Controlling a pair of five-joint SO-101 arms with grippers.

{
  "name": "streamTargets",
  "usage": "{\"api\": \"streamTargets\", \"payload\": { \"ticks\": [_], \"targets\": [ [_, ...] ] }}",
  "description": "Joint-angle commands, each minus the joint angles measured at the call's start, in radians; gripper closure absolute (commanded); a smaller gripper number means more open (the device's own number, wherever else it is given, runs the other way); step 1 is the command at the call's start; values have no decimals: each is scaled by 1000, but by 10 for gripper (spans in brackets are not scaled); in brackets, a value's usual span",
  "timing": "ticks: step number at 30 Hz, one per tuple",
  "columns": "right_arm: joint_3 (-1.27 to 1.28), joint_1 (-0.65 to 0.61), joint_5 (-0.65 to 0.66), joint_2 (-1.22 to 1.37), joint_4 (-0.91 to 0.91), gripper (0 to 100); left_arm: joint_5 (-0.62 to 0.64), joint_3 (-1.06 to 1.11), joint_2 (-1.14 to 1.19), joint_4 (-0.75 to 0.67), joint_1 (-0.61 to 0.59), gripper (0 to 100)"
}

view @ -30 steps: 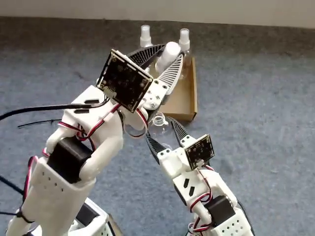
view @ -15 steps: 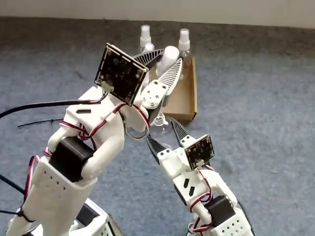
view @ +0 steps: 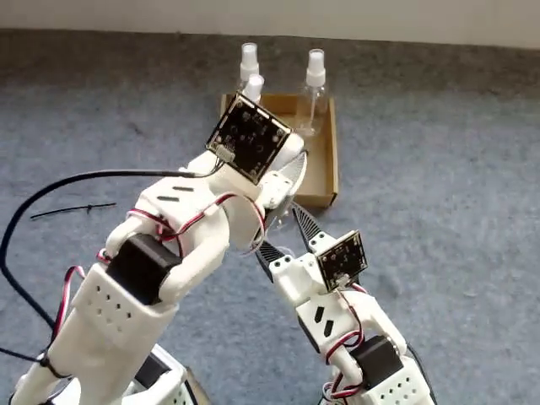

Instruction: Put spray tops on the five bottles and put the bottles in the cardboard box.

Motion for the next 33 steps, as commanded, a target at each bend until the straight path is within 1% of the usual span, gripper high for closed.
{"api": "streamTargets", "payload": {
  "ticks": [1, 6, 9, 12, 16, 22, 25, 29, 32, 33],
  "targets": [
    [-7, 15, -14, -12, -1, 995, 6, 1, -124, 69, 12, 889],
    [-7, 13, -14, -12, -1, 995, 0, 33, -222, 80, 4, 884],
    [-7, 13, -14, -12, -1, 995, -43, 48, -223, 75, 10, 884],
    [-7, 13, -14, -12, 1, 995, -46, 61, -223, 74, 10, 881],
    [-7, 13, -14, -12, 1, 995, -49, 59, -223, 78, 10, 825],
    [-7, 13, -14, -12, 1, 995, -52, 53, -223, 74, 2, 822],
    [-7, 13, -14, -12, 1, 995, -52, 61, -220, 63, -48, 825],
    [-7, 13, -14, -12, 1, 995, -52, 124, -220, -12, -150, 868],
    [-7, 13, -14, -12, 1, 995, -57, 176, -222, -14, -154, 865],
    [-7, 13, -14, -12, 1, 995, -75, 189, -223, -14, -153, 867]
  ]
}}
